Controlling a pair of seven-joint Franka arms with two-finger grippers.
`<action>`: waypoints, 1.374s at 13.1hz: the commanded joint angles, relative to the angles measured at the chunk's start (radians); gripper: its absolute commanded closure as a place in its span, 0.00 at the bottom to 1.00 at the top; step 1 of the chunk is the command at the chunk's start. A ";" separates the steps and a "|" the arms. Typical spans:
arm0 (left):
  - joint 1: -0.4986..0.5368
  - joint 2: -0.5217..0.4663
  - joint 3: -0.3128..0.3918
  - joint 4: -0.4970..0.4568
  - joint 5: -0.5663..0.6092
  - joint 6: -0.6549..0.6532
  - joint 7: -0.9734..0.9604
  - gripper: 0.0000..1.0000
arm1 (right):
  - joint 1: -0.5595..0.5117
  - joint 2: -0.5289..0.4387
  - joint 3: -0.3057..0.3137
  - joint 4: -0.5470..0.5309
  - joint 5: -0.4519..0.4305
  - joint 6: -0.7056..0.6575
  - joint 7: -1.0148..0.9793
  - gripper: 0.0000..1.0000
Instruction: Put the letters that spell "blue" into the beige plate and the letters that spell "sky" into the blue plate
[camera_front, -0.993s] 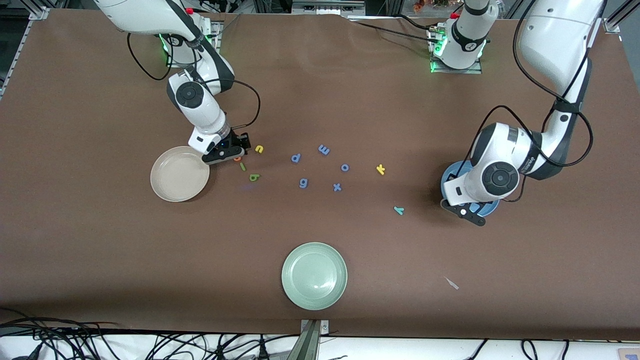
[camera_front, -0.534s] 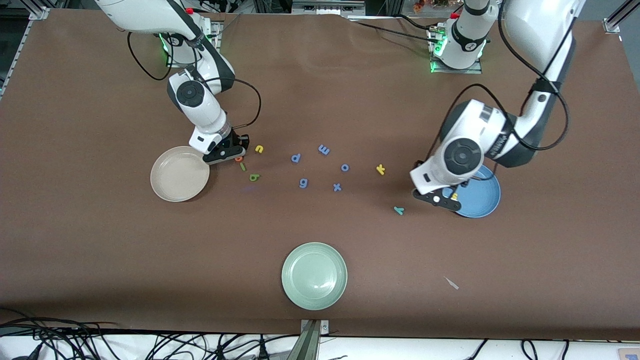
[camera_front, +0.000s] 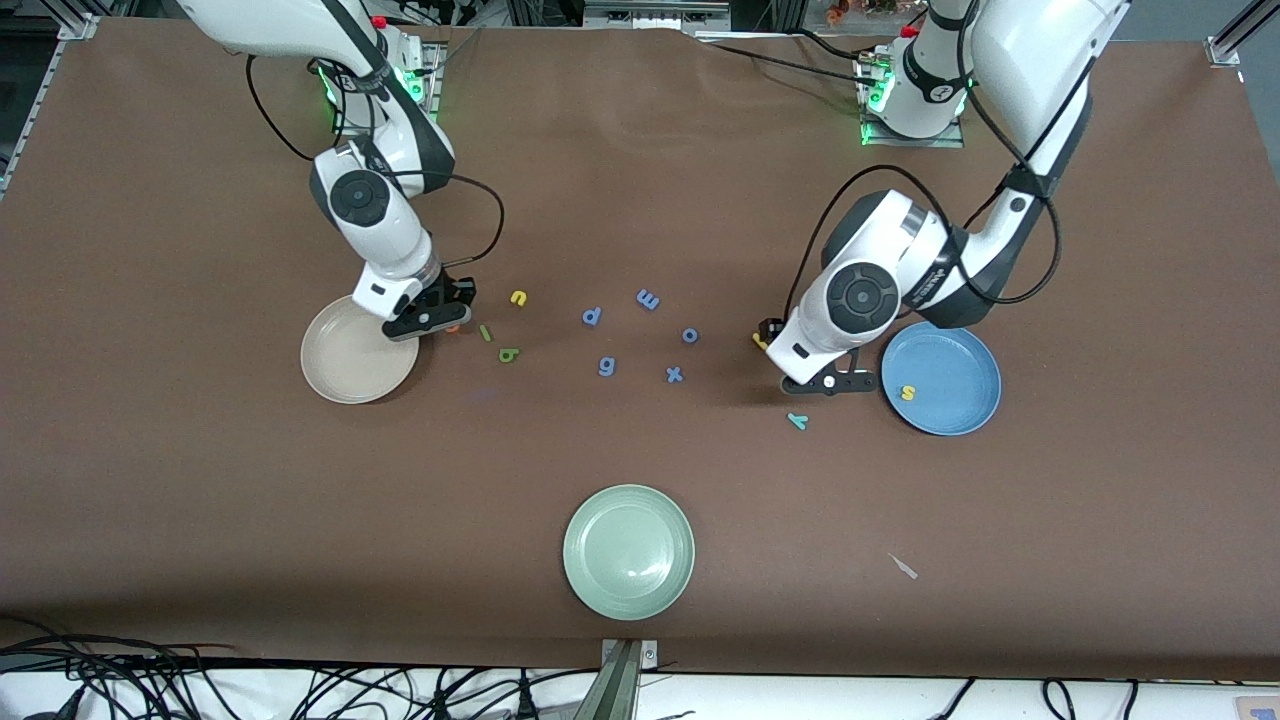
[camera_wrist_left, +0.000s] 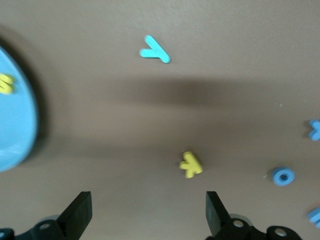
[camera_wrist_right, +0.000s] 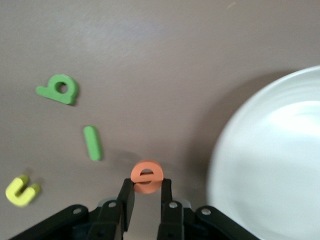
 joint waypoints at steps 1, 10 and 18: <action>-0.063 0.052 0.002 -0.001 0.001 0.076 -0.177 0.00 | 0.000 -0.050 -0.049 0.102 -0.010 -0.203 -0.145 0.81; -0.057 0.095 0.014 -0.142 0.006 0.328 -0.249 0.06 | 0.005 -0.032 -0.119 0.053 0.001 -0.089 -0.176 0.28; -0.046 0.095 0.015 -0.163 0.006 0.359 -0.271 0.91 | 0.069 0.048 0.012 0.057 -0.002 0.016 0.101 0.28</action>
